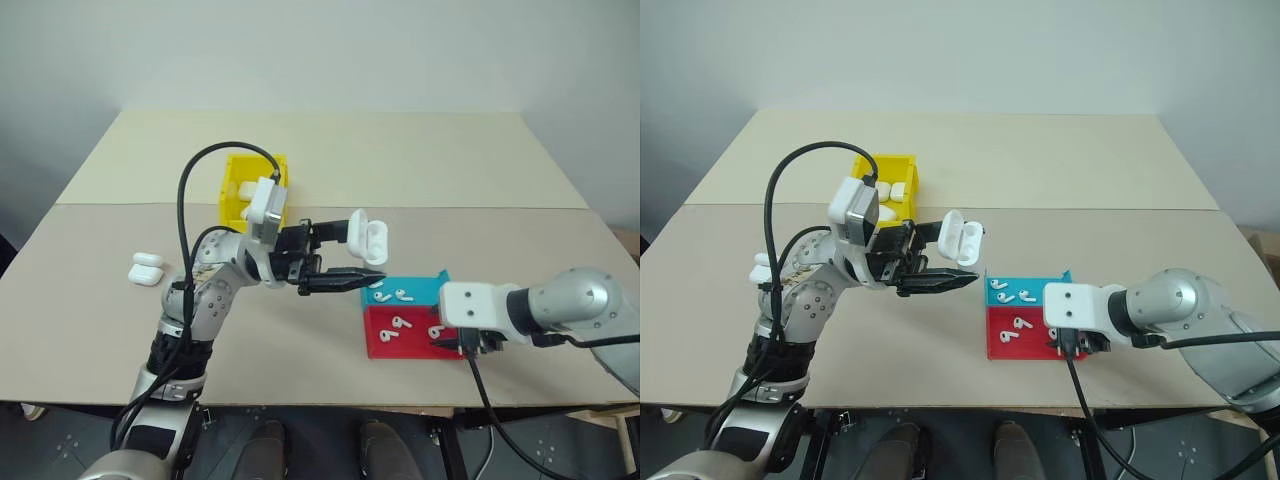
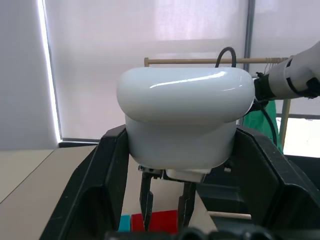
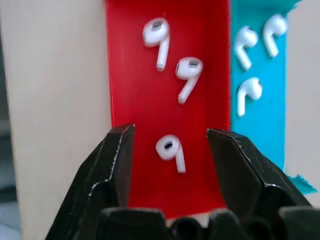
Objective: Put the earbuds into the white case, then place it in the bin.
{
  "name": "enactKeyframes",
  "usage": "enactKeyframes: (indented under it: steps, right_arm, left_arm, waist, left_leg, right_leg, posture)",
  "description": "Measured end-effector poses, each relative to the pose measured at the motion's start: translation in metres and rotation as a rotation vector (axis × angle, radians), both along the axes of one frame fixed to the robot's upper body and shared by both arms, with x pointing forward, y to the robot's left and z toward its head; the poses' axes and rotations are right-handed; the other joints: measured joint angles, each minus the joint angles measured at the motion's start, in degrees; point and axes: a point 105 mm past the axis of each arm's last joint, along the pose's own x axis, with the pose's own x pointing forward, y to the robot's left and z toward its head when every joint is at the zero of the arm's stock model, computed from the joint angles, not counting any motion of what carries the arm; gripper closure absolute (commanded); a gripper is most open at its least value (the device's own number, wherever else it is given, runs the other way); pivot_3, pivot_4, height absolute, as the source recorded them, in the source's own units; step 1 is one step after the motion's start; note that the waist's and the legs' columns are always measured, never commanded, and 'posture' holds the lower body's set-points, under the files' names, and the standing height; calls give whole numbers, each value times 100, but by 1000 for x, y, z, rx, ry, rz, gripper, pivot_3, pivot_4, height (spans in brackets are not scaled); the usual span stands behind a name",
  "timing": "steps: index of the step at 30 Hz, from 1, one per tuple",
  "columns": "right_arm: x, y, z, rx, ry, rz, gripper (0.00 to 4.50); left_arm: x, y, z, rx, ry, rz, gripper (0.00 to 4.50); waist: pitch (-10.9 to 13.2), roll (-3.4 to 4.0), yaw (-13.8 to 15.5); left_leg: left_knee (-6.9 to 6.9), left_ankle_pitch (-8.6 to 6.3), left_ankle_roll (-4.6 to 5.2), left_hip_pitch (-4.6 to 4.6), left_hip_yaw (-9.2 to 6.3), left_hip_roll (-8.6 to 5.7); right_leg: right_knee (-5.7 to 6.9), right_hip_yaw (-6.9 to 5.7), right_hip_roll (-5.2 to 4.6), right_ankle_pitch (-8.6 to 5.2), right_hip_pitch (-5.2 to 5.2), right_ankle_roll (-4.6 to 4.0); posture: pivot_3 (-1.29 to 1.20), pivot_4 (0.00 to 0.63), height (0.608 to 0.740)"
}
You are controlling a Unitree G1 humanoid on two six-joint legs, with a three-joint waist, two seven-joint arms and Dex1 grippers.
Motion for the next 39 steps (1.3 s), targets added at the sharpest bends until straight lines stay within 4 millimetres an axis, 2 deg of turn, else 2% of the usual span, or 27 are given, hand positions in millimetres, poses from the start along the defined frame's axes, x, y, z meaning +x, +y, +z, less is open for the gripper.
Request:
enactKeyframes:
  steps: [3,8,15,23,28,39]
  right_arm:
    - [6,-6,-6,-66,-16,75,1544]
    - [18,1,-4,-130,-44,248,1544]
    - [27,-1,-14,-220,16,387,1544]
    - [33,0,-19,-263,15,459,1544]
    - [34,-1,-21,-283,8,482,1544]
    - [35,-3,-22,-324,-20,518,1544]
  left_arm:
    - [-4,1,-7,0,18,4,1718]
    - [-5,-1,-9,-9,33,35,1718]
    - [-19,3,-18,16,58,31,1718]
    - [-24,3,-15,9,44,60,1718]
    - [-23,4,-16,18,49,78,1718]
    - [-26,7,-14,21,45,67,1718]
  waist:
    - [0,1,1]
    - [0,1,8]
    - [1,2,12]
    - [0,2,22]
    - [1,2,19]
    - [1,2,19]
  left_leg:
    - [0,0,0,4,-1,1]
    - [1,1,0,13,-1,1]
    - [0,1,0,14,-3,2]
    - [0,1,-1,36,-4,1]
    - [-6,0,0,95,-3,2]
    - [-6,0,-1,112,-3,2]
  right_leg:
    - [2,0,0,0,2,-1]
    - [3,1,2,2,9,-2]
    - [4,1,1,2,8,-3]
    - [3,0,-1,2,33,-4]
    - [-7,-3,0,-1,93,-5]
    - [-7,-3,0,-1,109,-6]
  posture:
    - [0,150,740]
    - [0,150,740]
    - [0,150,740]
    - [0,150,740]
    - [0,150,740]
    - [0,150,740]
